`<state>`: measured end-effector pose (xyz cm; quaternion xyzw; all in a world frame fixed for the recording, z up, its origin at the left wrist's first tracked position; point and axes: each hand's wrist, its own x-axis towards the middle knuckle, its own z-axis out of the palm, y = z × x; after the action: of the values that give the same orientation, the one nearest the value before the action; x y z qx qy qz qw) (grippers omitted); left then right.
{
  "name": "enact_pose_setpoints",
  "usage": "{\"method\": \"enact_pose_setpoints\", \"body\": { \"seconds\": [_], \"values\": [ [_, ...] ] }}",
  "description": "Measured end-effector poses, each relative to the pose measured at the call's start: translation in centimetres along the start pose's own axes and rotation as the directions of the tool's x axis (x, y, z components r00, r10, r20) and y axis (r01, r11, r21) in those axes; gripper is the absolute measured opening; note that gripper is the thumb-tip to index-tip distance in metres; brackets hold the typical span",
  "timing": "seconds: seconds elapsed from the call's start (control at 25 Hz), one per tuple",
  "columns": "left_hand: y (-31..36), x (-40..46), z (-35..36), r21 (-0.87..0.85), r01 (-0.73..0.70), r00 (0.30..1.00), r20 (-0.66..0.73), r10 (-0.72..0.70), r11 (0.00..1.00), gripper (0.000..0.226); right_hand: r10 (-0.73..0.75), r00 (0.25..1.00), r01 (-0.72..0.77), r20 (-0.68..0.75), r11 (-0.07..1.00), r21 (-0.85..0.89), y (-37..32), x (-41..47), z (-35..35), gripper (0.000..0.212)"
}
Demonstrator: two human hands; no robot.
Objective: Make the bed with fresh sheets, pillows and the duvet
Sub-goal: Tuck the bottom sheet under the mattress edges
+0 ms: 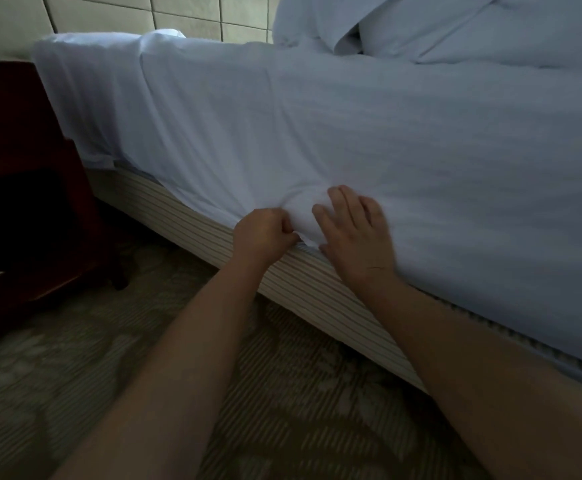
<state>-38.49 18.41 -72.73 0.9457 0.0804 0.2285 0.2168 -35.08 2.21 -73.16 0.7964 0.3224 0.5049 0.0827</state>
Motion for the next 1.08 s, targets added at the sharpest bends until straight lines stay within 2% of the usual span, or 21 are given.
{"method": "enact_pose_setpoints", "body": {
  "seconds": [0.12,0.2,0.36,0.6,0.72,0.84,0.96,1.08],
  "values": [
    [0.1,0.5,0.5,-0.051,0.062,0.998,-0.001,-0.062,0.997,0.024,0.000,1.000,-0.001,-0.020,1.000,-0.021,-1.2,0.7,1.0,0.039],
    [0.1,0.5,0.8,-0.068,0.050,0.999,0.012,-0.049,0.996,0.029,0.009,1.000,-0.009,-0.014,0.999,-0.033,-1.7,1.4,1.1,0.034],
    [-2.2,-0.3,1.1,0.095,-0.194,0.981,-0.001,0.195,0.976,0.024,-0.102,0.994,0.102,-0.026,0.995,0.020,-1.4,1.4,1.1,0.036],
    [-5.7,0.6,-0.4,0.117,-0.395,0.919,0.047,0.392,0.911,0.023,-0.264,0.964,0.264,-0.011,0.965,-0.008,-0.9,1.3,2.3,0.042],
    [-5.3,1.3,-0.8,0.188,-0.355,0.935,0.080,0.347,0.916,0.031,-0.235,0.969,0.239,-0.077,0.970,0.049,-2.1,1.8,3.0,0.038],
    [-4.7,2.3,-0.8,0.332,-0.339,0.941,0.104,0.323,0.881,0.038,-0.179,0.970,0.200,-0.167,0.972,0.123,-3.5,3.0,3.6,0.032],
    [-4.5,3.2,-0.7,0.378,-0.218,0.976,0.062,0.210,0.900,0.042,-0.092,0.972,0.118,-0.216,0.987,0.113,-4.6,3.5,4.4,0.026],
    [-4.5,3.3,-0.5,0.368,-0.110,0.993,0.012,0.114,0.923,0.043,-0.011,0.979,0.026,-0.201,0.997,0.072,-5.0,3.8,4.8,0.024]
  ]
}}
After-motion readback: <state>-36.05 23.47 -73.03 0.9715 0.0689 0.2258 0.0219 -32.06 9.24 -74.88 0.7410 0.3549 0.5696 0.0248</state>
